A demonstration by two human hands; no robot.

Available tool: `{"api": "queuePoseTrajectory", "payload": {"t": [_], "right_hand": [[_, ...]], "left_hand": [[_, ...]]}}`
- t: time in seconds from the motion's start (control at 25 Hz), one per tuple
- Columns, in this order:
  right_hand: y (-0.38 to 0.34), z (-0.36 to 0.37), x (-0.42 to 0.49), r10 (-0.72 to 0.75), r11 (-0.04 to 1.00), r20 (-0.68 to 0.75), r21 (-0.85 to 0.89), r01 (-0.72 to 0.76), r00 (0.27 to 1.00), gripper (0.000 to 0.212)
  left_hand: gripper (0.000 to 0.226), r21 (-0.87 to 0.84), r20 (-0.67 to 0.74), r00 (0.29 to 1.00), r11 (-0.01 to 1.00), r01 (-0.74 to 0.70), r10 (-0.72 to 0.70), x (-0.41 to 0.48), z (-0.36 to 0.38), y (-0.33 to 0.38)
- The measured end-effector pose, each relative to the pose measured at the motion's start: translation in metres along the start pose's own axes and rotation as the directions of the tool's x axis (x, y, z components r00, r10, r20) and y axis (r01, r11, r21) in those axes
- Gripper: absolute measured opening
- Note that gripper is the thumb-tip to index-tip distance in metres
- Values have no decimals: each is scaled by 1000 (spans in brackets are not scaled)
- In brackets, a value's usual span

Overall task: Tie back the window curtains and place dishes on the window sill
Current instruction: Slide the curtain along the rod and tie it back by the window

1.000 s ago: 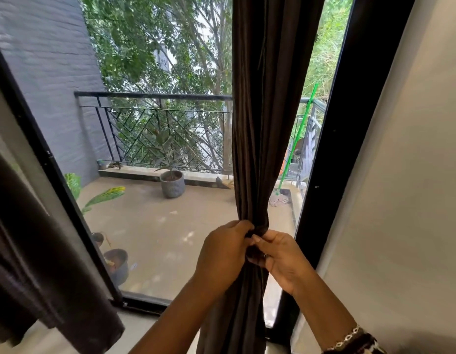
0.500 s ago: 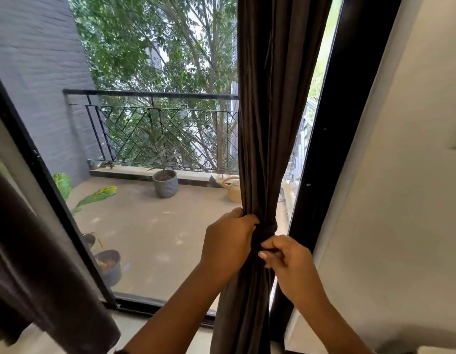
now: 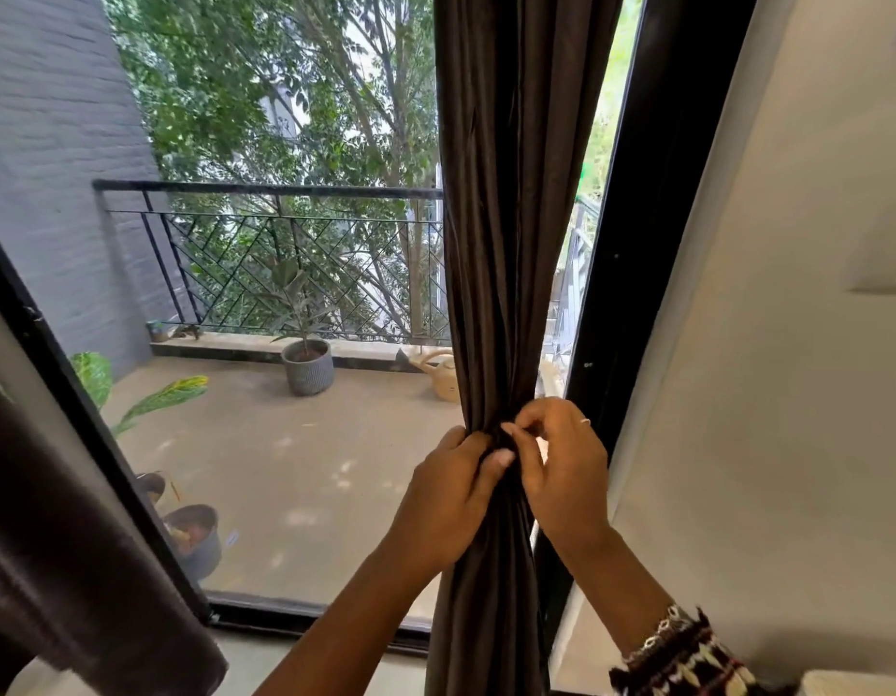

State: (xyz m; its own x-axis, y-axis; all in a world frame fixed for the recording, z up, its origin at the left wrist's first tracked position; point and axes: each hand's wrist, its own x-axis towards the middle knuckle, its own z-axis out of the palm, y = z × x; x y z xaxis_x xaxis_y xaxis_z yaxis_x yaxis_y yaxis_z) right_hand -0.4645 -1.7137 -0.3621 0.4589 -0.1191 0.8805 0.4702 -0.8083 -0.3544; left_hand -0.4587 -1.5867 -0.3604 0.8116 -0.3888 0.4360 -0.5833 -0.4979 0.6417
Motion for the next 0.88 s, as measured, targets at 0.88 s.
{"api": "queuePoseTrajectory", "payload": {"t": [0.88], "right_hand": [[9,14,-12,-81,956,295,-248,159,952,20]], "left_hand": [[28,340,-30,997,939,-55,69,4,-7,-13]]}}
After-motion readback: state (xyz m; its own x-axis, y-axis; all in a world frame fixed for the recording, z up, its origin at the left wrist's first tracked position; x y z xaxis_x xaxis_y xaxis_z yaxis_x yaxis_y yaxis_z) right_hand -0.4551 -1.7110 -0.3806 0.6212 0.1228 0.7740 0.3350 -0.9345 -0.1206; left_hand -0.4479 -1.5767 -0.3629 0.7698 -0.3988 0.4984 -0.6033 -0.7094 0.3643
